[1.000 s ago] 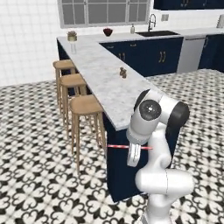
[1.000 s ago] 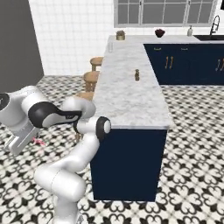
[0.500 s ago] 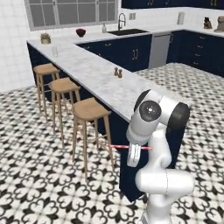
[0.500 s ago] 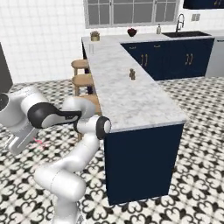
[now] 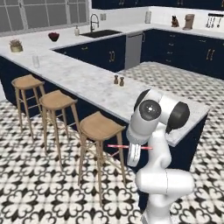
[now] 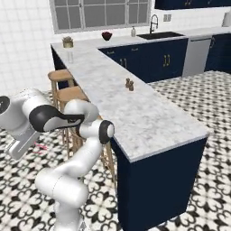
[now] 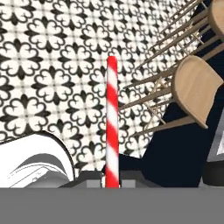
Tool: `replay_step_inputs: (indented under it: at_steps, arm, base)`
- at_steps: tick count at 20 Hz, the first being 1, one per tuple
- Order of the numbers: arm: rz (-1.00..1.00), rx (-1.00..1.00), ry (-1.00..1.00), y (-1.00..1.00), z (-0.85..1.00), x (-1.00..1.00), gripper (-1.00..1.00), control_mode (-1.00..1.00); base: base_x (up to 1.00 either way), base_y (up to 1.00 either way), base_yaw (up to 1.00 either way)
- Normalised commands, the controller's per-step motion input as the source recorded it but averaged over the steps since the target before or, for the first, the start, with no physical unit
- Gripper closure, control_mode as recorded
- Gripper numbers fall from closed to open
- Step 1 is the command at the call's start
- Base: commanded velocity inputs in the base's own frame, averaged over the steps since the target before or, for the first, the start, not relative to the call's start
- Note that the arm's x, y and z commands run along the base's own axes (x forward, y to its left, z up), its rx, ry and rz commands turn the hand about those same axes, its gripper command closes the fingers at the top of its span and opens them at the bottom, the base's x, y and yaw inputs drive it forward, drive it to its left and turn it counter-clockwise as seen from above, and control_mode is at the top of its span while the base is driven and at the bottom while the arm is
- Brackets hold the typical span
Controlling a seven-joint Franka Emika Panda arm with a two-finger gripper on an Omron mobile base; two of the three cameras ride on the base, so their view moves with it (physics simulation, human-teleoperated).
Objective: Take a straw from the drawer in front and place it inside the glass cup on the dining counter.
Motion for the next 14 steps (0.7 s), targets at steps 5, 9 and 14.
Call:
replay_step_inputs:
  at_steps: [5,9,14]
  arm:
    - [0.0,0.0,0.0,0.0,0.0,0.0,1.0,1.0]
    - [0.0,0.0,0.0,0.0,0.0,0.0,1.0,1.0]
    - [0.0,0.0,0.0,0.0,0.0,0.0,1.0,1.0]
  base:
    - [0.44,1.0,-0.39]
    - [0.2,1.0,-0.35]
    - [0.14,1.0,-0.36]
